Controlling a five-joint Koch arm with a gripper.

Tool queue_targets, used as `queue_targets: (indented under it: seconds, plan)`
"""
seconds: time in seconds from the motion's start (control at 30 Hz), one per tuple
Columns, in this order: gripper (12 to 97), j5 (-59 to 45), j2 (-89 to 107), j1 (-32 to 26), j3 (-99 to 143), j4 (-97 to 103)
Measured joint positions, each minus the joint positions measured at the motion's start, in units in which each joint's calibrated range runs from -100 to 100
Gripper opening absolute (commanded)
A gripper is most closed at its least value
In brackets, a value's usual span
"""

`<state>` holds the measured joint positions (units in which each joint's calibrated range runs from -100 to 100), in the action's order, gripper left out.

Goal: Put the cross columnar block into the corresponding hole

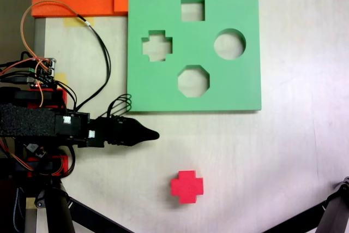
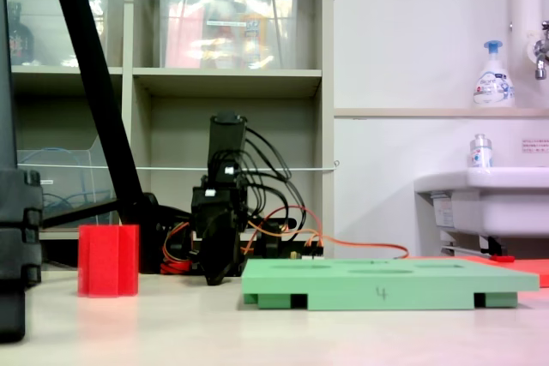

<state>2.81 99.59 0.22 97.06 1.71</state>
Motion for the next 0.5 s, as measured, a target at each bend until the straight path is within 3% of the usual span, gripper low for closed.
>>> queue_targets:
  seconds: [0.3,0.5]
  plan:
    - [48.6,0.2,0.0,0.4,0.0,0.0]
    - [46.9,11.5,0.0,5.3,0.7,1.5]
